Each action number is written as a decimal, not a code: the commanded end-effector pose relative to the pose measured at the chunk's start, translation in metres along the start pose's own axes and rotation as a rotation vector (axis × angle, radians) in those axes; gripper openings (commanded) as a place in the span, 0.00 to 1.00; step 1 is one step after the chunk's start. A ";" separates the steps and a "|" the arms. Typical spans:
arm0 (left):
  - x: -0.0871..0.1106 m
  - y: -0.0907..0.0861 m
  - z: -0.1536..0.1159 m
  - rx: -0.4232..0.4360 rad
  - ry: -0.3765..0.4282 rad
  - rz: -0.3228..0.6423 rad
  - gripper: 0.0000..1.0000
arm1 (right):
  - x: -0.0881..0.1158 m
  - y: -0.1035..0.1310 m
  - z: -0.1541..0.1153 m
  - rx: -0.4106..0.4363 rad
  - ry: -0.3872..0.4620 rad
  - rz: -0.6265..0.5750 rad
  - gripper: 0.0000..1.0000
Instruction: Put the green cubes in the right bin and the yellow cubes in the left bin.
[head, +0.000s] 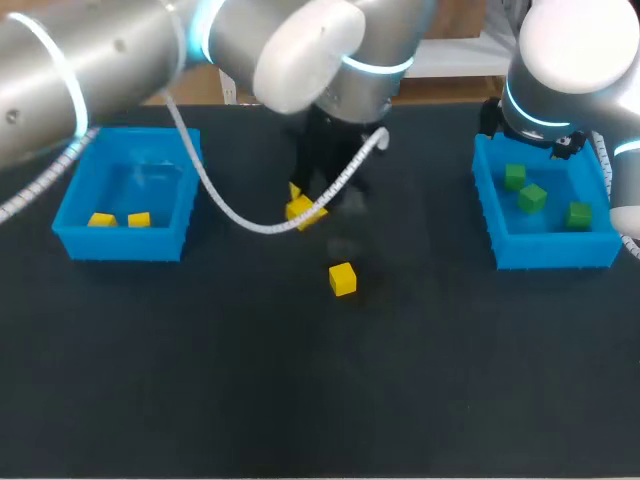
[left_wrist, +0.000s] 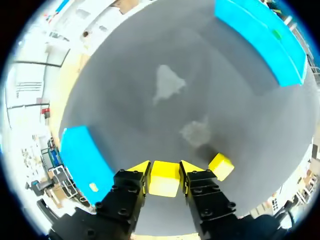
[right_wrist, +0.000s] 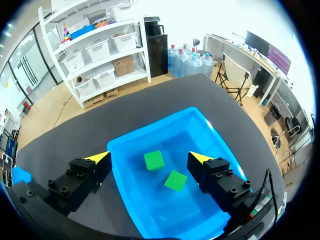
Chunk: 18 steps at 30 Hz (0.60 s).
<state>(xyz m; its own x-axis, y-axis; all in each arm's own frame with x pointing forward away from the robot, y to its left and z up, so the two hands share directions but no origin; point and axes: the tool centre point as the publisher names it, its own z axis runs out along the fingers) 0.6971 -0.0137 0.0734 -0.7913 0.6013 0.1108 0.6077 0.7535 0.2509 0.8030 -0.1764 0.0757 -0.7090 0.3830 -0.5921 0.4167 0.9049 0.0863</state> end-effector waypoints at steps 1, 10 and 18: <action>0.044 0.019 -0.018 -0.026 -0.099 -0.031 0.00 | 0.001 -0.001 0.000 -0.001 -0.004 0.001 1.00; 0.089 0.058 -0.019 -0.059 -0.091 -0.135 0.00 | 0.001 -0.001 0.000 -0.001 -0.004 0.001 1.00; 0.118 0.081 -0.005 -0.033 -0.089 -0.223 0.00 | 0.001 -0.001 0.000 -0.001 -0.004 0.001 1.00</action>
<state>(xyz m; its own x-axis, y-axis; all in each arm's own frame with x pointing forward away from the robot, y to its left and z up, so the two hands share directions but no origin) 0.6614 0.1018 0.1121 -0.9066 0.4121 0.0912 0.4186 0.8505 0.3183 0.8030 -0.1764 0.0757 -0.7091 0.3829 -0.5921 0.4167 0.9049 0.0862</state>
